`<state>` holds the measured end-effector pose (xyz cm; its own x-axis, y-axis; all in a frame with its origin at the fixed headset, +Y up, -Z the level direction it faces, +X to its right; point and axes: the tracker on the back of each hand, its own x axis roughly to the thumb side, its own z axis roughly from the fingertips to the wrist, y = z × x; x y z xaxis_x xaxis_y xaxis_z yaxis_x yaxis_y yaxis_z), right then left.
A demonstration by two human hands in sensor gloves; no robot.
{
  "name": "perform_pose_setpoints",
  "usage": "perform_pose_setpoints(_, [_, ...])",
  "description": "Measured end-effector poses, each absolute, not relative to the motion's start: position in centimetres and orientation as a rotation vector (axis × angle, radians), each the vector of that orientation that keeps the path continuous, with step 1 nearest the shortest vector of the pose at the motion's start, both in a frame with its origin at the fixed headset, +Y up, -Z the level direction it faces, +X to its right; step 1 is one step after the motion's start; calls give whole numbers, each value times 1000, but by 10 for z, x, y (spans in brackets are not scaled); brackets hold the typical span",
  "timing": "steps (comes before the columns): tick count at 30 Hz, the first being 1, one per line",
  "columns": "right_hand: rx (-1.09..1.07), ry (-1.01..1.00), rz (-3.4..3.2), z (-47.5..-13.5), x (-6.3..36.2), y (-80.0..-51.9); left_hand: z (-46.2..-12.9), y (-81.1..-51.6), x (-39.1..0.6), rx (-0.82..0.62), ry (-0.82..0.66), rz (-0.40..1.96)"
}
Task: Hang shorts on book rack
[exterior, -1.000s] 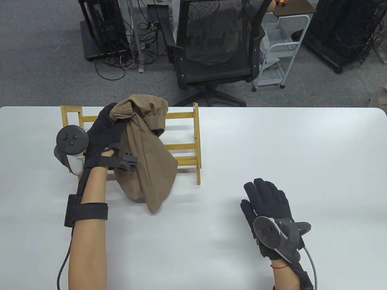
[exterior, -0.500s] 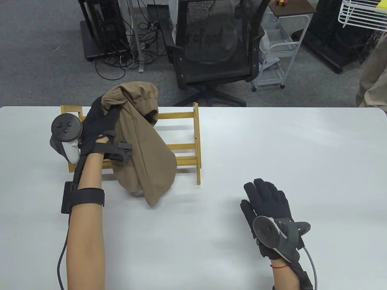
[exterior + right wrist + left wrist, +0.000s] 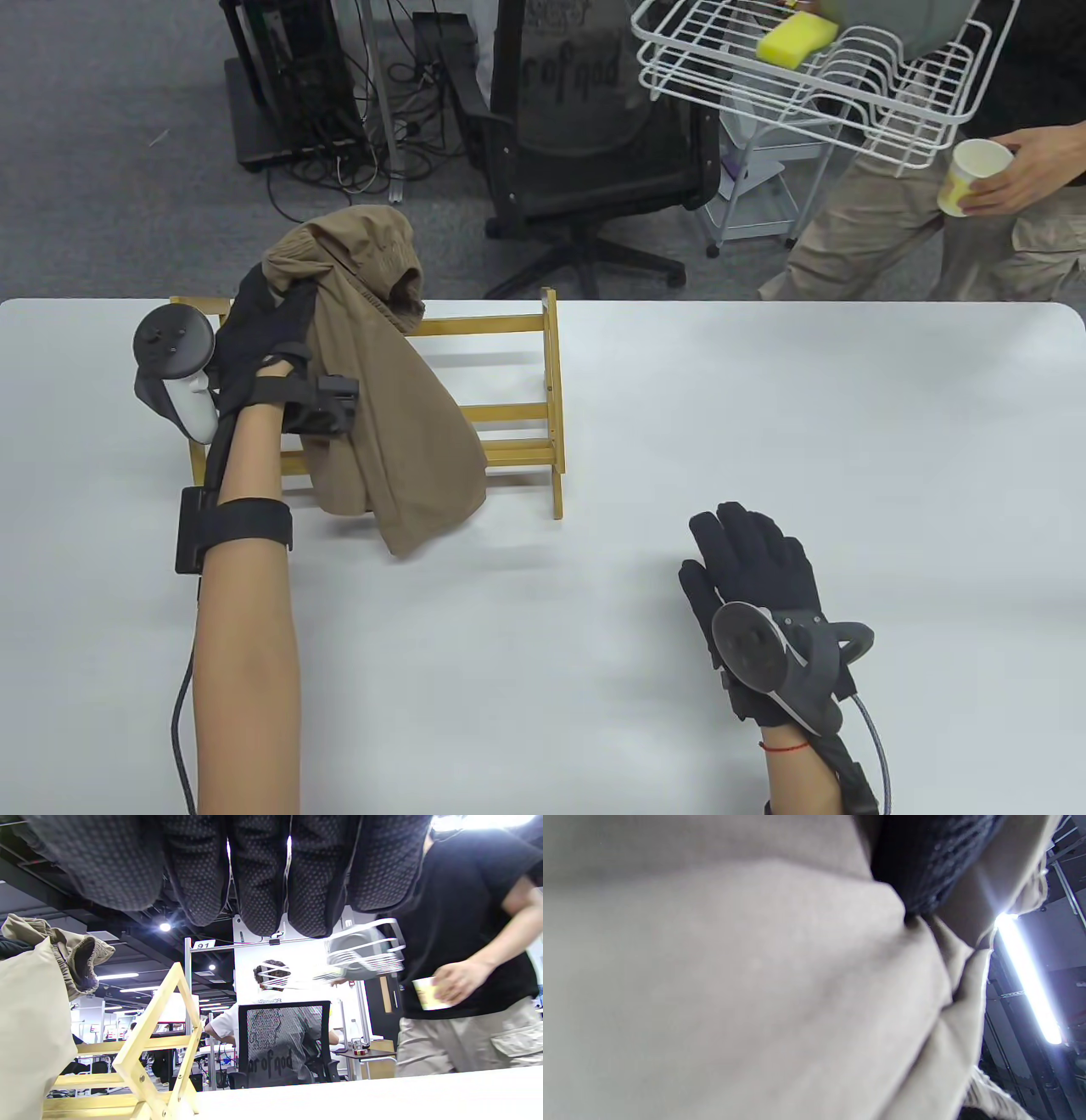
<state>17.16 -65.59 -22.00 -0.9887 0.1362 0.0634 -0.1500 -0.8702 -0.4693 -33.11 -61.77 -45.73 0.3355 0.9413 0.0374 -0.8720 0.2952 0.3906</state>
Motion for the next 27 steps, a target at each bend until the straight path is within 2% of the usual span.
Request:
perform_pose_setpoints(10, [20,-702,2921,-222,173,-657,-477,-630,-331,307,245,1266])
perform_pose_setpoints(27, [3,-679,2932,-224,174,-659,-490,-666,-336,284,311,1364])
